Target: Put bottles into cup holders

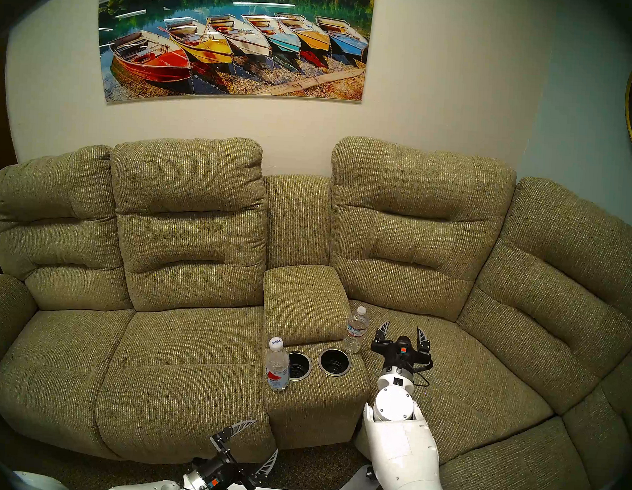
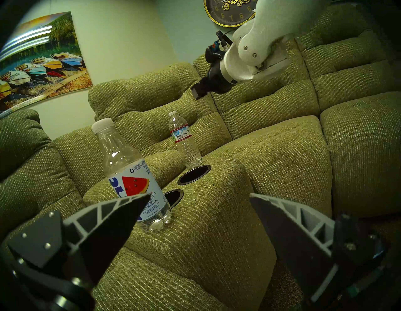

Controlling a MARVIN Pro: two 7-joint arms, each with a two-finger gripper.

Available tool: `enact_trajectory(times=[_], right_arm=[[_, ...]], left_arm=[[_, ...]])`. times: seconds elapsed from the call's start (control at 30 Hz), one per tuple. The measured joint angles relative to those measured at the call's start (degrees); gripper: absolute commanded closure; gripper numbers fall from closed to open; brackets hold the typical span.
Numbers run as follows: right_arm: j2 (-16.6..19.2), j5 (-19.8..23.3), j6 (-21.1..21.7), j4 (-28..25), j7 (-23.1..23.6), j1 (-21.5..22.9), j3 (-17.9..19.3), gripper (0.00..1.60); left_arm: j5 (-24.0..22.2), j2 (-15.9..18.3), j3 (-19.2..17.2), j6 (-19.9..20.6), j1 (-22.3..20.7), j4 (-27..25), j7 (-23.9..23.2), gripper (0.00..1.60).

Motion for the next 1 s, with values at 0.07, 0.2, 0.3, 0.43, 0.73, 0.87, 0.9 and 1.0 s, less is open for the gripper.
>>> enact_trajectory(times=[0.07,0.2,0.3,0.43,0.73,0.87,0.9,1.0], right_arm=[[0.0,0.7,0.2,-1.0,1.4,-0.3,-0.2,0.0],[0.2,3.8,4.7,-3.5,6.4,-0.8,-1.1,0.0],[0.4,4.7,7.9,-3.0,9.1,-0.1,-1.7,0.0],[0.6,4.9,9.6,-0.5,10.5,1.4,-2.3,0.0],[0.5,3.9,10.3,6.0,11.7,6.2,-3.9,0.0],[0.3,3.3,9.2,7.9,12.0,8.0,-4.3,0.0],[0.3,3.2,8.9,8.3,12.0,8.4,-4.3,0.0],[0.1,2.8,7.9,10.2,12.1,9.6,-4.5,0.0]], left_arm=[[0.0,0.0,0.0,0.0,0.0,0.0,0.0,0.0],[0.0,0.0,0.0,0.0,0.0,0.0,0.0,0.0],[0.0,0.0,0.0,0.0,0.0,0.0,0.0,0.0],[0.0,0.0,0.0,0.0,0.0,0.0,0.0,0.0],[0.0,0.0,0.0,0.0,0.0,0.1,0.0,0.0],[0.0,0.0,0.0,0.0,0.0,0.1,0.0,0.0],[0.0,0.0,0.0,0.0,0.0,0.1,0.0,0.0],[0.0,0.0,0.0,0.0,0.0,0.1,0.0,0.0]])
